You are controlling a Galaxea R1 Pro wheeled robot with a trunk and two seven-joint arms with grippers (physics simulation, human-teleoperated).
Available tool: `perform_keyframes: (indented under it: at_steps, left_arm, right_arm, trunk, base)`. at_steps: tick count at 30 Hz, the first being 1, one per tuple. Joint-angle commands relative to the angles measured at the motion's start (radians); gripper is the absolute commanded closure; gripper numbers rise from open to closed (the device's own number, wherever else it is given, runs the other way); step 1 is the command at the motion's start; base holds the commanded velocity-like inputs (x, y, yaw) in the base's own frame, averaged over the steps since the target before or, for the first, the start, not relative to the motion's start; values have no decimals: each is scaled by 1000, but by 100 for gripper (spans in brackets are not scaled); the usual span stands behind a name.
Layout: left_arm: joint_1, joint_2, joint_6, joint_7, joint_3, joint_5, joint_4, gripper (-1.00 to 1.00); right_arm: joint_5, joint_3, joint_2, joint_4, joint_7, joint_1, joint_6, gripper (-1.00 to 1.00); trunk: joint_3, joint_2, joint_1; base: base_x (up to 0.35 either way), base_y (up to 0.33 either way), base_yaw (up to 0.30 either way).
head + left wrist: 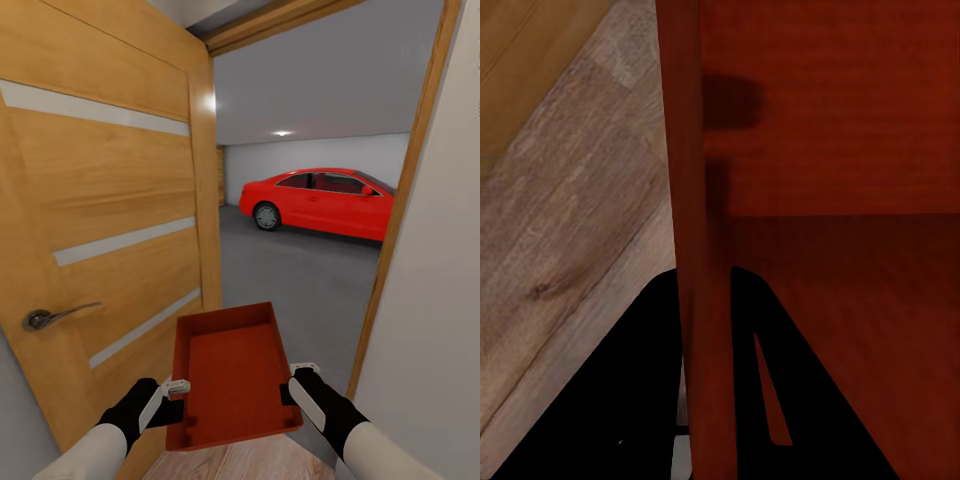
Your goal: Move the two storage containers from the living room to the garage. In the garage, place one container on the floor and stack the other container on top of it (either order is fine).
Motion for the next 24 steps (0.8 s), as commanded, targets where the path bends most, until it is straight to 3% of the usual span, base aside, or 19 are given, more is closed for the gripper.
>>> perform_keyframes:
  at_steps: [1, 24]
  left_arm:
    - [-1, -6, 5, 3, 11, 7, -2, 100]
    - [-1, -6, 5, 3, 11, 7, -2, 100]
  right_arm:
    - [-24, 19, 1, 0, -8, 0, 0, 100]
    - [-24, 19, 1, 0, -8, 0, 0, 100]
  trunk:
    - [-1, -1, 0]
    - [12, -1, 0]
  base:
    - [0, 37, -142]
    - [0, 3, -251]
